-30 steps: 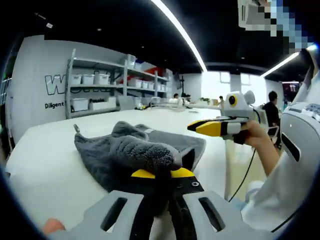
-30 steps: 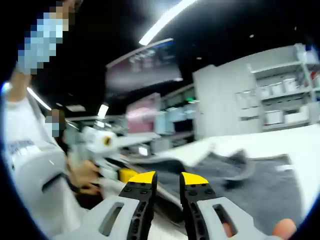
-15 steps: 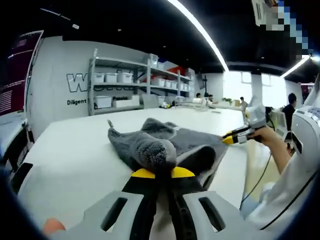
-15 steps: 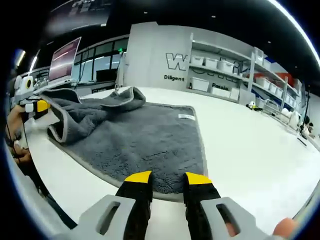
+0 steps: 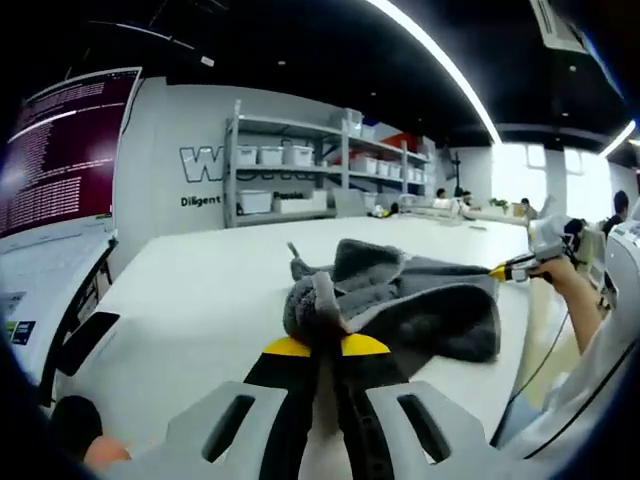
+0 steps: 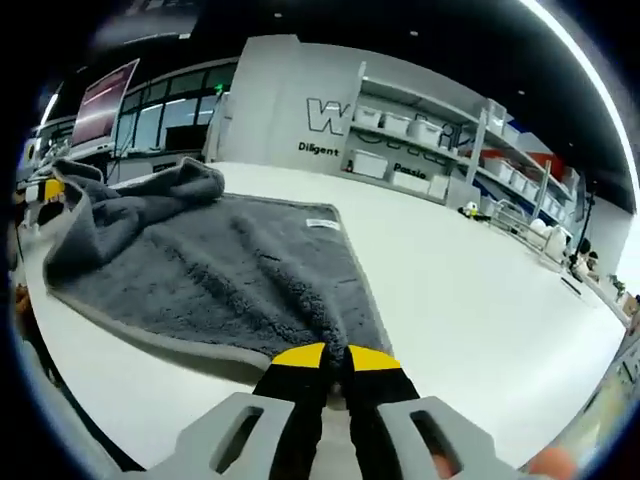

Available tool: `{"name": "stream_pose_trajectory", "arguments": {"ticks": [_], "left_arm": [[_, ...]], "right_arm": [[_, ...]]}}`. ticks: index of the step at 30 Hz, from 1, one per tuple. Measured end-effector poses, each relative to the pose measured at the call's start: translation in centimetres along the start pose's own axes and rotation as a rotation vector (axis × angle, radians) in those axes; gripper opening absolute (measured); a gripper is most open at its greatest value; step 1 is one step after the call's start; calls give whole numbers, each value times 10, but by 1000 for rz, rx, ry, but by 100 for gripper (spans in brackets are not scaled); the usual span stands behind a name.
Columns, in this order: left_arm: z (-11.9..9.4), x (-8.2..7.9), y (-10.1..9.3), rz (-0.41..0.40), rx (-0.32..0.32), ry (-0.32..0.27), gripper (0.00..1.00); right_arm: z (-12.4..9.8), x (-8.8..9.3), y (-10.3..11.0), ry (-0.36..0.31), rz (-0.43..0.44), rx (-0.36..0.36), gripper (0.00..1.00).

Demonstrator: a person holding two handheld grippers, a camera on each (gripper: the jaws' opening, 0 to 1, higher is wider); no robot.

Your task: Open the folded towel by lifting each exposed corner and separating the folded layers until the towel lies flat within the target outline without major curled edges

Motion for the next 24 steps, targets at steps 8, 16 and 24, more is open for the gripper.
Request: {"name": "stream_pose_trajectory", "arguments": {"ticks": [8, 16, 24], "left_arm": [[0, 0, 4, -10, -11, -2, 5], [-16, 3, 27, -17, -118, 3, 5], [-40, 2, 46, -33, -197, -19, 5]], "right_arm": [[-15, 6, -49, 1, 29, 151, 3], [-29, 12, -83, 12, 37, 286, 2], [-37, 18, -96, 17, 46, 328, 2]]}}
Point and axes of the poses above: the point that each gripper's makers call its tool centre point, and the gripper's own axes: z roughly forward along the fingers, y roughly to its left, x roughly out of its underside, the point moved 3 cm from there along -z, roughly backward along the fingers, and after that the axes turned 13 degrees about z, right-handed, at the moved point
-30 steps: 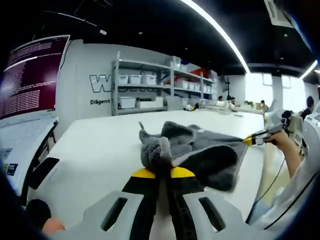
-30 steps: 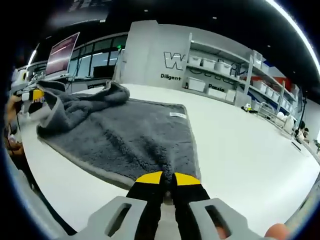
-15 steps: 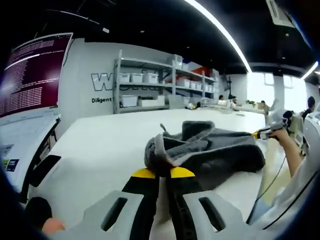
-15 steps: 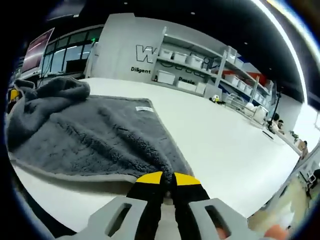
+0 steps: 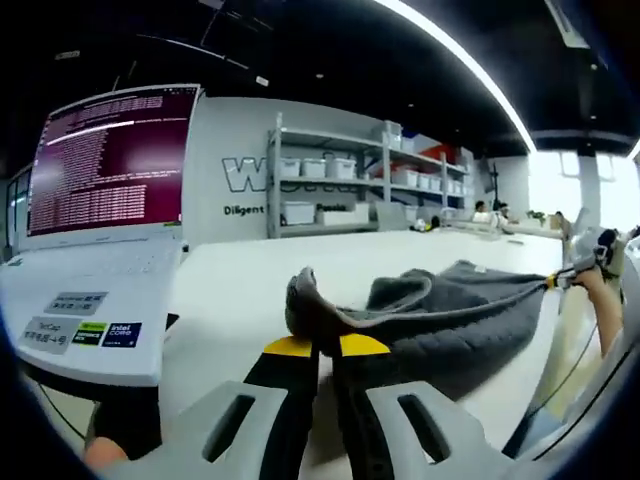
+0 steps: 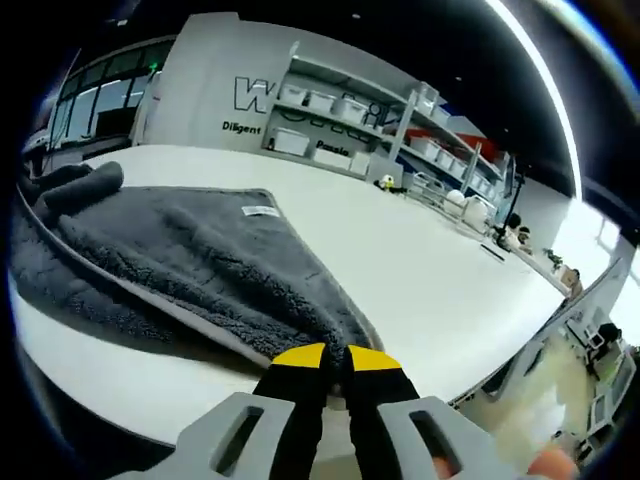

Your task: Open the folded towel by lifting each exposed corner and separating the folded layers until the towel lies flat within the target outline without major curled edges

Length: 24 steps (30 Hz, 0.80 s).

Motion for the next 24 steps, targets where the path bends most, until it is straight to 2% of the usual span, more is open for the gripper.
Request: {"name": "stream_pose_trajectory", "arguments": {"ticks": [4, 8, 13, 16, 19, 22, 24], "left_arm": [[-3, -5, -8, 26, 16, -6, 5], [-11, -10, -10, 8, 21, -34, 8], [-28, -22, 7, -1, -85, -100, 19], [-34, -29, 10, 4, -94, -123, 25], [-30, -30, 6, 36, -74, -115, 28], [-21, -26, -3, 79, -37, -83, 30], [-15, -25, -11, 100, -2, -72, 31]], "right_arm": [[-1, 1, -1, 8, -27, 17, 2], [-3, 2, -5, 3, -40, 15, 3], [-9, 3, -7, -6, -88, 14, 5], [-16, 2, -10, -28, -52, -12, 11], [-24, 0, -14, -60, -27, -11, 22], [-36, -11, -8, -152, 86, -106, 27], [-43, -16, -6, -188, 112, -147, 31]]}}
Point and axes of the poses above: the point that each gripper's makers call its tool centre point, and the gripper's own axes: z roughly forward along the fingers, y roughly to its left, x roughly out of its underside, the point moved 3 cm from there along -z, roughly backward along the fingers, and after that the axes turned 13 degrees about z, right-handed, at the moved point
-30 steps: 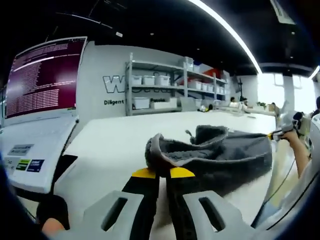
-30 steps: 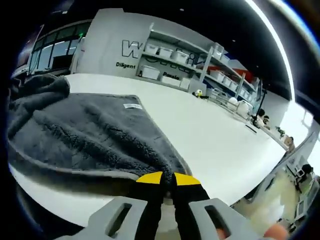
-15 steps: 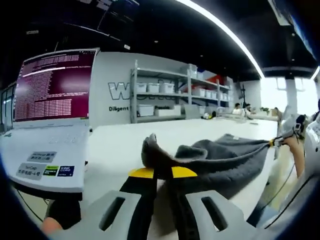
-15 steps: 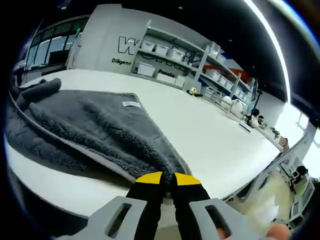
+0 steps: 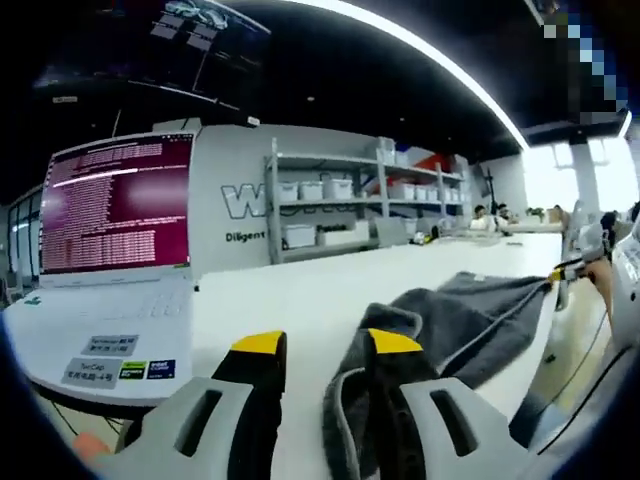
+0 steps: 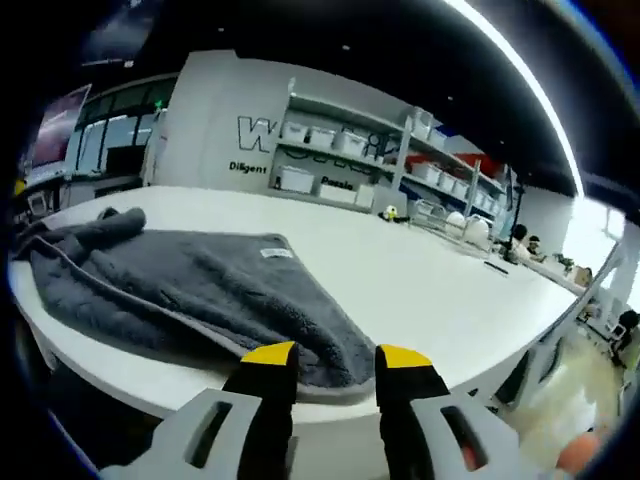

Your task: Open the folded towel by lifting each exposed corner and separating the folded layers until the towel lies flat within the target outline without major curled edges

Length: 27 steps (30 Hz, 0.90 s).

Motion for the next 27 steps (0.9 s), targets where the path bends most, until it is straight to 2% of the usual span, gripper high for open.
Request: {"name": "stream_pose_trajectory", "arguments": {"ticks": [3, 5, 7, 11, 13, 15, 18, 24, 27], "left_arm": [[10, -2, -16, -12, 81, -9, 36], [16, -2, -22, -14, 103, -8, 41], [21, 1, -29, 13, 130, 23, 50], [27, 7, -35, 53, 138, 72, 68], [26, 9, -38, 34, 163, 81, 75], [26, 11, -46, -40, 226, 90, 85], [27, 13, -50, -59, 250, 97, 94], [31, 19, -62, -41, 300, 143, 99], [42, 15, -66, -55, 321, 148, 99]], "right_arm": [[-9, -12, 12, -53, 89, -99, 45], [-12, -18, 20, -65, 127, -138, 60], [-14, -21, 27, -60, 127, -159, 75], [-13, -24, 43, -54, 105, -199, 92], [-11, -24, 49, -46, 92, -215, 100], [-9, -20, 56, -21, 69, -237, 99], [-5, -14, 64, 24, 2, -242, 100], [-3, -11, 74, 40, -44, -274, 100], [-3, -11, 77, 39, -37, -291, 100]]}}
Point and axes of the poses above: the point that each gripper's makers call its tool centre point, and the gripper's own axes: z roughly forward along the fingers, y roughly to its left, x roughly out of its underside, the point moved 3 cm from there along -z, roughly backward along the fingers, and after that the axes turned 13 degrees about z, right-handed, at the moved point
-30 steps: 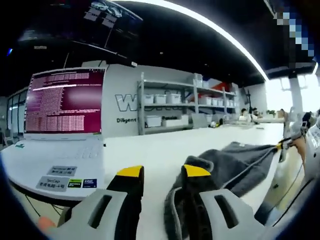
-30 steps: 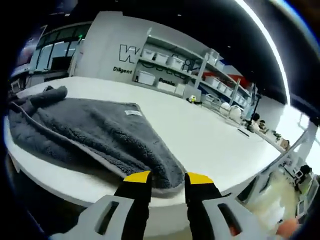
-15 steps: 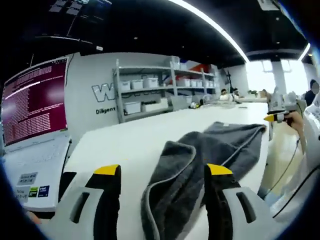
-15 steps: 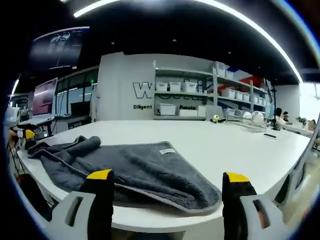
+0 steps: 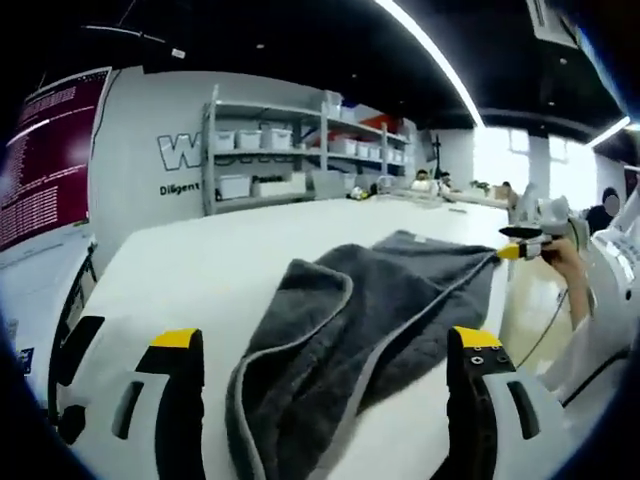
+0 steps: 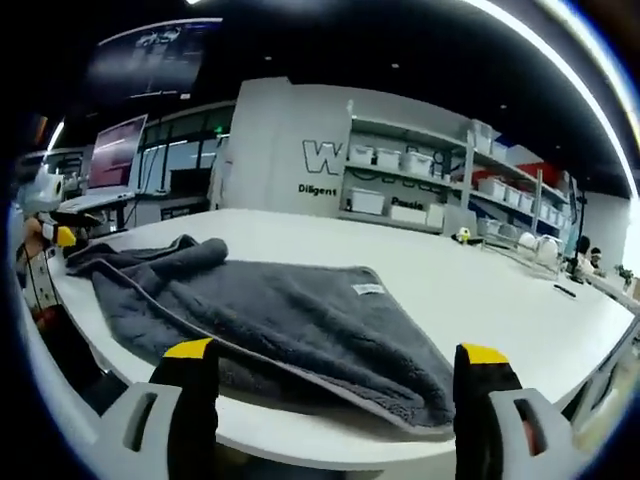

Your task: Open the folded towel by lifting each exposed corner and separating the folded layers until the towel lies flat within the target outline without major curled edges

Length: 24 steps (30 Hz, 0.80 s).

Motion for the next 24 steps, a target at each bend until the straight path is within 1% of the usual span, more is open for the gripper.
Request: {"name": "stream_pose_trajectory", "arguments": {"ticks": [4, 5, 6, 8, 9, 10, 12, 13, 14, 15, 17, 19, 21, 22, 23, 24], "left_arm": [[28, -13, -1, 21, 28, 12, 98], [38, -19, -1, 50, 38, 6, 94], [46, -23, -1, 66, 48, 16, 89], [67, -33, -3, 138, 83, 22, 81], [78, -34, -4, 139, 99, 48, 79], [93, -35, -5, 156, 119, 70, 77], [113, -33, -9, 170, 138, 113, 68], [122, -33, -10, 180, 142, 127, 62], [128, -31, -12, 188, 140, 148, 53], [132, -27, -14, 200, 152, 183, 48], [141, -24, -19, 224, 168, 199, 40], [149, -19, -23, 221, 186, 230, 34], [153, -10, -23, 213, 197, 277, 26], [153, -9, -20, 219, 186, 284, 22], [152, -9, -14, 230, 163, 285, 15], [151, -10, -10, 234, 158, 287, 8]], "right_arm": [[2, 5, 0, 12, -4, -7, 100], [3, 7, -1, 18, -3, -9, 100], [4, 9, -1, 25, -4, -11, 100], [5, 12, -1, 34, -2, -19, 100], [4, 13, -1, 41, -3, -27, 100], [3, 14, -1, 43, -3, -32, 100], [-1, 14, -3, 41, -4, -36, 100], [-4, 13, -4, 37, -3, -35, 100], [-7, 13, -6, 29, 1, -33, 99], [-10, 13, -8, 25, 5, -30, 99], [-15, 15, -12, 22, 11, -24, 99], [-17, 18, -16, 30, 16, -13, 99], [-17, 22, -18, 40, 17, -6, 99], [-18, 24, -19, 46, 19, -3, 99], [-18, 24, -20, 48, 21, -1, 99], [-18, 25, -21, 48, 23, -1, 99]]}}
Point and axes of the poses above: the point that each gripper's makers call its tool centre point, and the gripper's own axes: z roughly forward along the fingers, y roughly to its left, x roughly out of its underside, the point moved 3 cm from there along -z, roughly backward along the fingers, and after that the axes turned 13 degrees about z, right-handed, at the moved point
